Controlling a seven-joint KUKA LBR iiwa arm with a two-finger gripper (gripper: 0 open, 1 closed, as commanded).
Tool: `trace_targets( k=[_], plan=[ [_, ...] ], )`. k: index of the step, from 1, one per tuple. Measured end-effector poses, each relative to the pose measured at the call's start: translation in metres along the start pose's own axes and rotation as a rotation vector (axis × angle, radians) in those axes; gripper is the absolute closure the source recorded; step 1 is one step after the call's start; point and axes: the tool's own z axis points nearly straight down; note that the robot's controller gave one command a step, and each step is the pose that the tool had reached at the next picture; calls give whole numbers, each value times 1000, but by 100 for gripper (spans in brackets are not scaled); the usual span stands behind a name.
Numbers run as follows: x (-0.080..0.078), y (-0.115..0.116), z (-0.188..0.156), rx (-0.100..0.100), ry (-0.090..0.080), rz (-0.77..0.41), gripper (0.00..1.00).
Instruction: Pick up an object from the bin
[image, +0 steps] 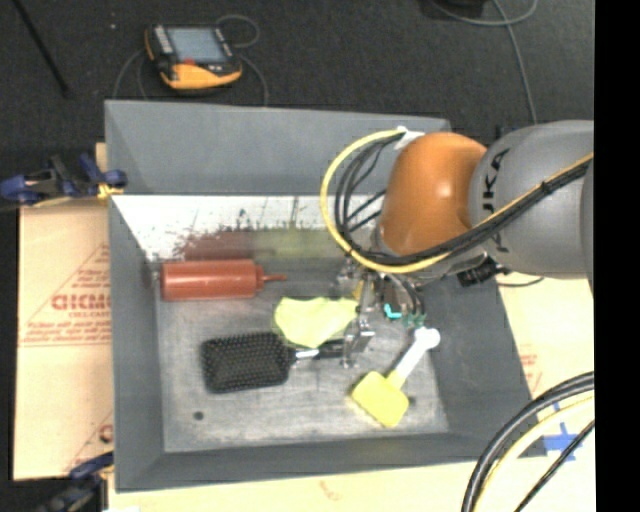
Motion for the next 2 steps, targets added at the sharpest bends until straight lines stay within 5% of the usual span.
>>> trace_targets(
  k=[1, 2],
  plan=[
    [-2, 0, -4, 0, -7, 0, 0],
    [25, 6, 49, -2, -12, 67, 0]
  ],
)
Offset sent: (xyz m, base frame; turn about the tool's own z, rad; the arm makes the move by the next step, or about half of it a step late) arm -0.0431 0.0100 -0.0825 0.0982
